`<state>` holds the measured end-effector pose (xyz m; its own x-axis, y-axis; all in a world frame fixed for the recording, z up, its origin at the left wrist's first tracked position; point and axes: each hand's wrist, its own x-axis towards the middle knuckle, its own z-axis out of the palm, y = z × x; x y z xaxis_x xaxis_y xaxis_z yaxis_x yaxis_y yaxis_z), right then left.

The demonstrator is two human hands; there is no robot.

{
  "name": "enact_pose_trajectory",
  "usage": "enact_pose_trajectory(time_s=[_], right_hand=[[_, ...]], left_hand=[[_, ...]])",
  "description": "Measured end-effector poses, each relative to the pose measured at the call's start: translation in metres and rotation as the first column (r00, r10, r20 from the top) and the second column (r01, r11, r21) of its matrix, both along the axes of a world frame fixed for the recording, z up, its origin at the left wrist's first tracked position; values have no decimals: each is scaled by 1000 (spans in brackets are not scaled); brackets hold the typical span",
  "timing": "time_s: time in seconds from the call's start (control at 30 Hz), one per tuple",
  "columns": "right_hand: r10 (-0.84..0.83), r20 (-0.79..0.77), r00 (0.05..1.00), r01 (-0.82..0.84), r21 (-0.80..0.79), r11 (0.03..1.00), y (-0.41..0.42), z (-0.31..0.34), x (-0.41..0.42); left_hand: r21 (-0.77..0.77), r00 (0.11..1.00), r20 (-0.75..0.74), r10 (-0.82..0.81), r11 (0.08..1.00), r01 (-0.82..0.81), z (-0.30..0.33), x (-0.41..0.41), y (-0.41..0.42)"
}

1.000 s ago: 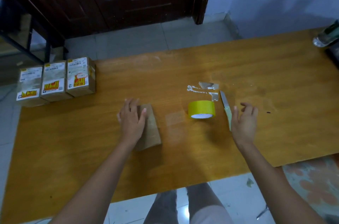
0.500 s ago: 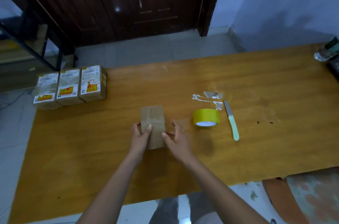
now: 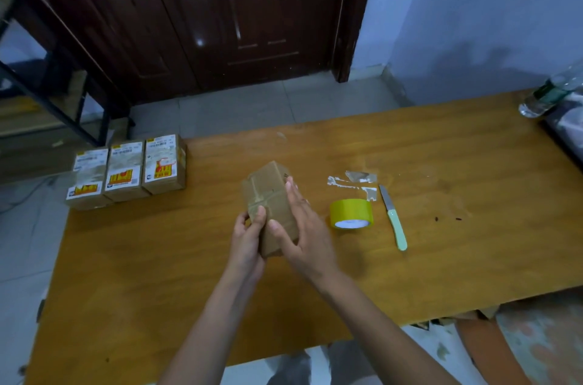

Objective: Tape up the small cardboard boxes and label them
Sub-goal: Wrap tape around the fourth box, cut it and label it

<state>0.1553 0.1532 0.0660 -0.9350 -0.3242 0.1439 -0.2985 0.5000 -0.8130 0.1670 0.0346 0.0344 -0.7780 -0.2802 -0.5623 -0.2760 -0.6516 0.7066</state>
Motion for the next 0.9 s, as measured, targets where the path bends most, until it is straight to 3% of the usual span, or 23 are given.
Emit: enact_pose_trajectory(time_s=[0.13, 0.23, 0.33, 0.4, 0.47, 0.63, 0.9], right_hand=[[-79, 213, 974, 63, 80, 995, 6, -1, -6], [-101, 425, 900, 44, 143, 989, 20, 1, -20], [-151, 534, 832, 170, 15, 985, 26, 4, -28], [-123, 497, 859, 190, -86, 978, 17, 9, -28], [-140, 442, 886, 197, -85, 977, 6, 8, -25], [-267, 391, 881, 329, -102, 939, -8, -2, -17], [-383, 244, 891, 375, 82, 923, -4, 7, -18]], left_hand=[[-60, 999, 46, -20, 998, 23, 1, 0, 1], [-102, 997, 64, -45, 993, 51, 3, 3, -6], [-228, 993, 71, -98, 967, 112, 10, 1, -8], [-313, 980, 83, -182, 929, 199, 18, 2, -2], [-322, 971, 74, -227, 916, 239, 26, 3, 7], [-543, 979, 113, -170, 814, 205, 39, -5, 13], [-782, 984, 94, -152, 601, 167, 37, -3, 9]])
